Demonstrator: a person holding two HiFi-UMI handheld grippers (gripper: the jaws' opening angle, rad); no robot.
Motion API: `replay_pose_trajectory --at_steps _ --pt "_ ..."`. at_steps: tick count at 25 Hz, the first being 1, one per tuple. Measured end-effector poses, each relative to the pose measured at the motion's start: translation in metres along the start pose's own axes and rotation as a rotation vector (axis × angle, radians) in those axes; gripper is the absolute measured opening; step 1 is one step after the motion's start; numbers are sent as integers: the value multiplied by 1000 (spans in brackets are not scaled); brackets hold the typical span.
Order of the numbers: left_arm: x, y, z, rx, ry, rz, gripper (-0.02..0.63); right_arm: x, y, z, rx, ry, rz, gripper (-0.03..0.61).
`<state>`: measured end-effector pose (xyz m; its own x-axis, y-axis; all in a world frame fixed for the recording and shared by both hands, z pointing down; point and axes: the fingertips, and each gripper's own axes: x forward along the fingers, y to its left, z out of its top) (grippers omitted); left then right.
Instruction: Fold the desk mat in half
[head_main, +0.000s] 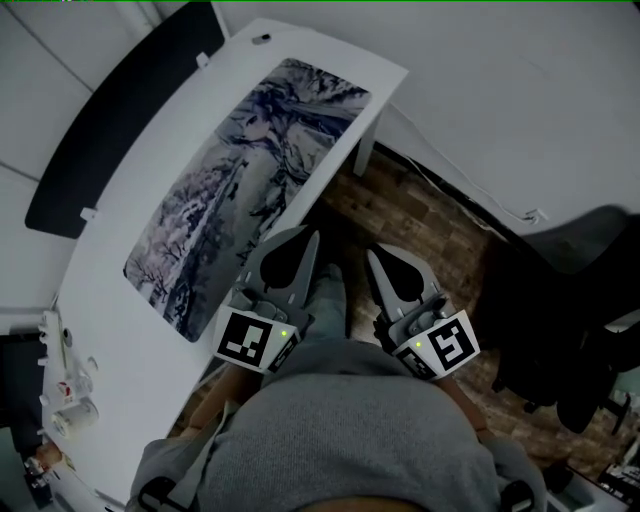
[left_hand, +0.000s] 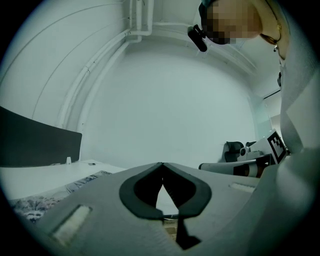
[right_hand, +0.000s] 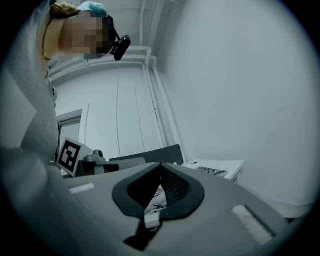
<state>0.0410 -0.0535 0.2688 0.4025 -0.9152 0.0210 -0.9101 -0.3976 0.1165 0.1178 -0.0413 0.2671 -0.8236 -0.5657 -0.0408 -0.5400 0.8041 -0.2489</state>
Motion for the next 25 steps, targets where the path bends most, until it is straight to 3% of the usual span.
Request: replay_pose_trajectory --at_steps 12,19,25 --pt "144 93 20 -10 13 -25 0 112 -121 30 -4 17 -33 2" --pt "203 135 10 -18 69 -52 0 167 -176 33 -3 32 -58 2" --pt "233 160 0 -34 98 -19 0 192 -214 22 -7 77 -75 2"
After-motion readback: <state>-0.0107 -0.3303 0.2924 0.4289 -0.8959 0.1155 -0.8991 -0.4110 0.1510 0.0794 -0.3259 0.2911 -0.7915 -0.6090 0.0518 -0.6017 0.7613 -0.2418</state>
